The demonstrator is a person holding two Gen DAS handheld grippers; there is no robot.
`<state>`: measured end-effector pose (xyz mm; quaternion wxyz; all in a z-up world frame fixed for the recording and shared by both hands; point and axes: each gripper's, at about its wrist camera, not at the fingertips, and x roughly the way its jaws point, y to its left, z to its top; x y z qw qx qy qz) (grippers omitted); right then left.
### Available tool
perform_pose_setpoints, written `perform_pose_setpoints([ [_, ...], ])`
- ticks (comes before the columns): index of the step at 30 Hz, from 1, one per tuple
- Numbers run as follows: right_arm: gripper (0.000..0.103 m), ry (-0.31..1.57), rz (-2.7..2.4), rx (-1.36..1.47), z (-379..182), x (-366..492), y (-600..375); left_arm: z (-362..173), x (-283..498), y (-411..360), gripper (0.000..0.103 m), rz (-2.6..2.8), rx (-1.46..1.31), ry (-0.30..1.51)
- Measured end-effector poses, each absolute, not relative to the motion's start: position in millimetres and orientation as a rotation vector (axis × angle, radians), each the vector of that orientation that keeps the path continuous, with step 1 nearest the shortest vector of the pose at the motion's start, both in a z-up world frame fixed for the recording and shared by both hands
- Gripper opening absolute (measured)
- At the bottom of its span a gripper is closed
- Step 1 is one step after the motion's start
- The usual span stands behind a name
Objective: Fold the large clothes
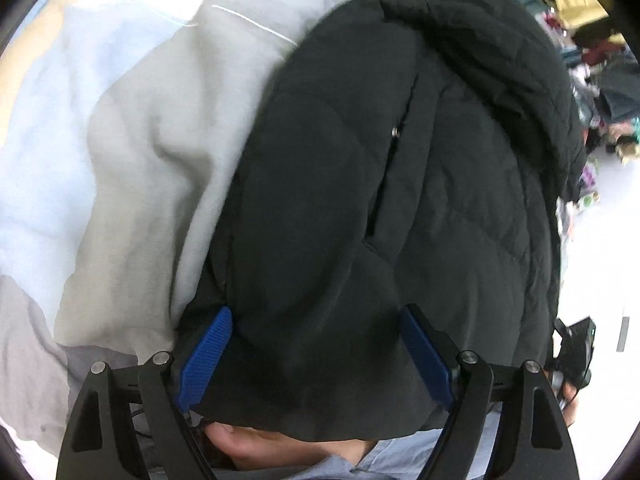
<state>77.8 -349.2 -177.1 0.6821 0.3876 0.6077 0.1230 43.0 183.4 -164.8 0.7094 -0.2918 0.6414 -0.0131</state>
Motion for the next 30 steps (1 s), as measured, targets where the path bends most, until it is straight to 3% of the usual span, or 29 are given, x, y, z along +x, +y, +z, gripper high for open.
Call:
perform_pose_setpoints([
  [10,0.103,1.129,0.518,0.869,-123.3,65.1,-340.7,-154.3,22.7,195.2,0.085,0.112,-0.506,1.433],
  [16,0.102,1.318,0.284,0.809,-157.6,61.2,-345.0,-146.6,19.9,181.3,0.082,-0.018,-0.529,1.424],
  [22,0.102,1.387,0.141,0.738,-160.7,52.1,-352.4,-122.7,6.3,169.9,0.079,-0.164,-0.539,1.359],
  [30,0.102,1.525,0.125,0.671,-170.5,44.3,-343.5,-151.9,26.0,166.1,0.077,0.023,-0.428,1.496],
])
